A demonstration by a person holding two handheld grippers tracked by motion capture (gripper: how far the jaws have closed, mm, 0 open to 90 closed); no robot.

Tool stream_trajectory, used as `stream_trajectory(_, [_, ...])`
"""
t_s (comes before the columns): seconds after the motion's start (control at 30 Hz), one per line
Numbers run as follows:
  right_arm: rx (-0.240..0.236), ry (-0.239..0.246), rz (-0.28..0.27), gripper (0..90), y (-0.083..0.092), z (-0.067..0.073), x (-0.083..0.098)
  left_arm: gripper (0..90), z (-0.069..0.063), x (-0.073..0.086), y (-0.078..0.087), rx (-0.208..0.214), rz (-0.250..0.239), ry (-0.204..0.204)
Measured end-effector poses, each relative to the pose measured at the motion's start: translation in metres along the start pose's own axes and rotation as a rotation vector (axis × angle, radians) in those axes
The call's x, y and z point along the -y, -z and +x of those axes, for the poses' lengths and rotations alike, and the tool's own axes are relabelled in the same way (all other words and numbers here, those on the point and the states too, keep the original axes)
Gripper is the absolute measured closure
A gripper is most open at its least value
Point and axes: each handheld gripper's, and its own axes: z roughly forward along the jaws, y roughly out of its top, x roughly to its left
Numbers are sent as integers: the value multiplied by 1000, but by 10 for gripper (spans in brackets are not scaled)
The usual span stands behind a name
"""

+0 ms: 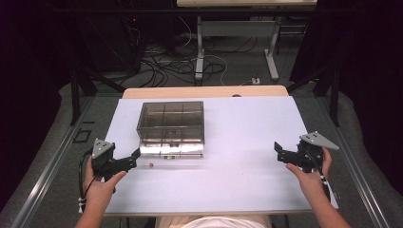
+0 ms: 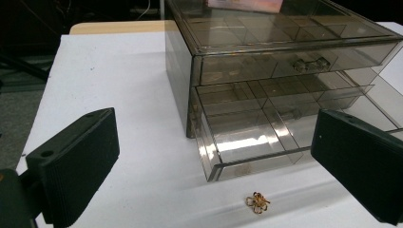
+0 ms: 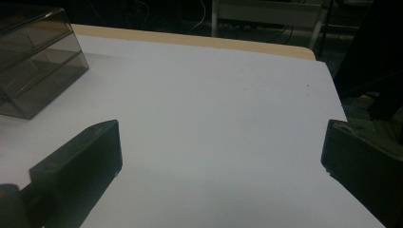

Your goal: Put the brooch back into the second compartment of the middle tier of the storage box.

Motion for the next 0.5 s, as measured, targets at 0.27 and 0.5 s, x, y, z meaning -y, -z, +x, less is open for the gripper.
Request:
stream_trajectory(0.27, [7, 15, -2, 0, 0, 1, 1, 32, -3, 1, -1, 3, -1, -3])
stream_trajectory(0.5, [-10, 33, 4, 0, -2, 3, 3, 33, -4, 2, -2, 10, 14, -5])
